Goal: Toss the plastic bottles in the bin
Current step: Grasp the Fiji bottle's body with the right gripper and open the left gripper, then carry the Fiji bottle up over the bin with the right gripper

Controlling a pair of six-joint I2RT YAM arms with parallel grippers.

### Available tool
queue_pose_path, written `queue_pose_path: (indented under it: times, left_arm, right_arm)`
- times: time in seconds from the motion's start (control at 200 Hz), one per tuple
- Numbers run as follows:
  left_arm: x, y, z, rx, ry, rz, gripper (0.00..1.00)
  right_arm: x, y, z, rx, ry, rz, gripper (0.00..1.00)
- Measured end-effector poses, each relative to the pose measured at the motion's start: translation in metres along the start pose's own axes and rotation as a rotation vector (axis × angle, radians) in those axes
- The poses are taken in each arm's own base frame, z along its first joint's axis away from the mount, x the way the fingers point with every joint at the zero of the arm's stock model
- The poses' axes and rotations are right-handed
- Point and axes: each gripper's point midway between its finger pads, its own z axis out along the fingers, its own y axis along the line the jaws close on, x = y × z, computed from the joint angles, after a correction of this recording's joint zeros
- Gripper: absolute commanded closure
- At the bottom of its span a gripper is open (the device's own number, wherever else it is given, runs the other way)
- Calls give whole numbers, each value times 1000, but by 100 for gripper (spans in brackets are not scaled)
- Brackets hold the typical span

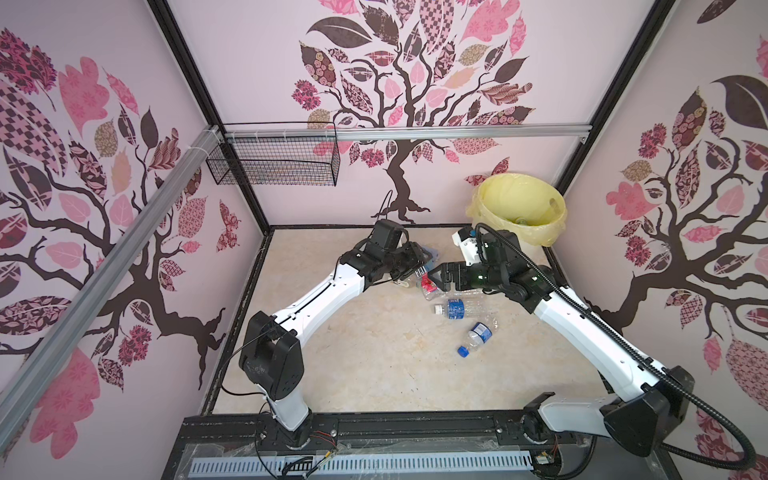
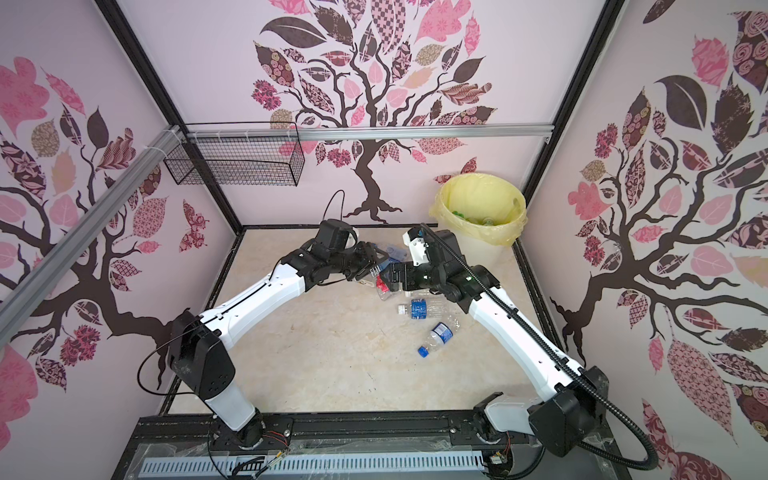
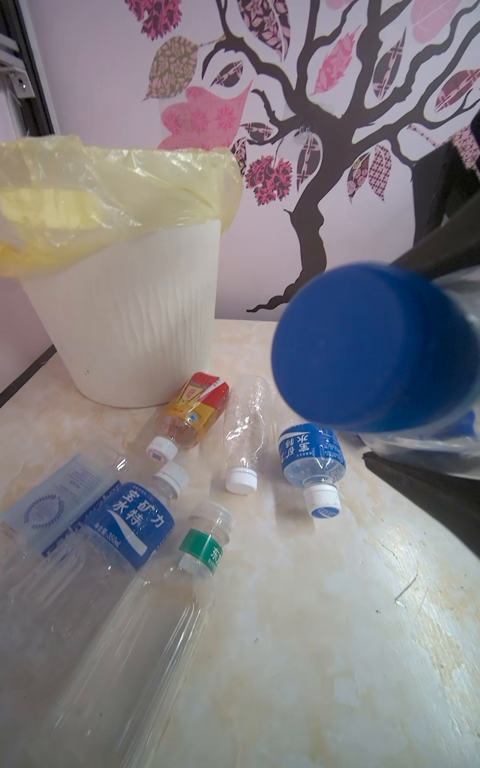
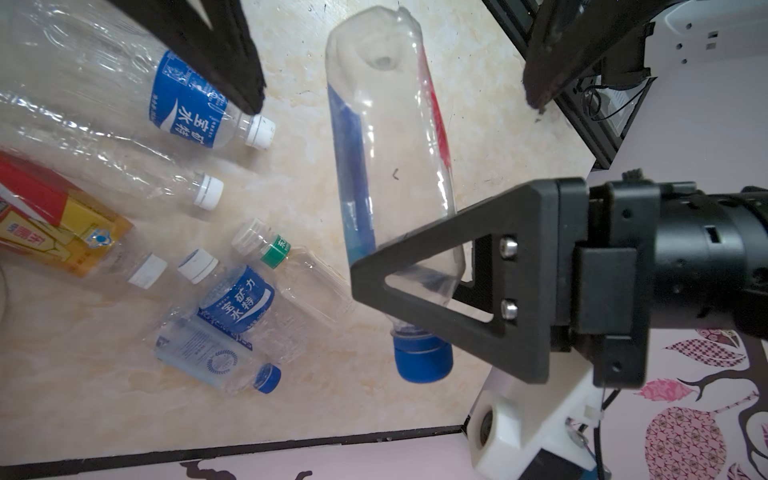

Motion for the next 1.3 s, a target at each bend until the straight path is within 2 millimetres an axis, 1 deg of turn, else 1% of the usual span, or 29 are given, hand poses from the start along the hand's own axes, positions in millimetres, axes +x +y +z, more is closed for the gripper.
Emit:
queue_pose_path:
  times: [0.185,0.24,0.365,0.475,0.6,0.82,0.925,1.095,1.145,1.235,1.3]
  left_arm:
    - [0,-4,-1,13,6,-3,56]
    - [0,-9,-2,29,6,-8,56]
    - [-4,-23,-5,78,1,-12,56]
    - [-6,-34,-8,110,4,-12,56]
    - [-8,-44,-12,137,0,-4,56]
    - [-9,-51,-14,164,-1,-11,50]
    - [-11,-52,-16,168,-5,-12,43]
    - [-13,-51,-17,166,-12,-18,33]
    - [-14,-50,-17,164,-14,-19,28]
    - [-19,-47,-18,157,-22,-36,13]
    - [-25,-44,-21,152,-34,-52,5]
  right_arm:
    - [2,2,5,-14,15,3,1]
    - [2,2,6,-19,16,6,1]
    - [1,4,8,-35,8,18,5]
    - [-1,5,9,-42,-1,20,11]
    - [-3,6,10,-50,-12,28,20]
    - [-7,8,12,-61,-30,40,36]
    - [-9,8,11,-63,-37,44,42]
    - [-10,7,11,-57,-45,41,46]
    - [-11,7,11,-56,-46,41,47]
    - [-11,6,11,-51,-49,43,48]
    - [-12,5,11,-43,-53,44,49]
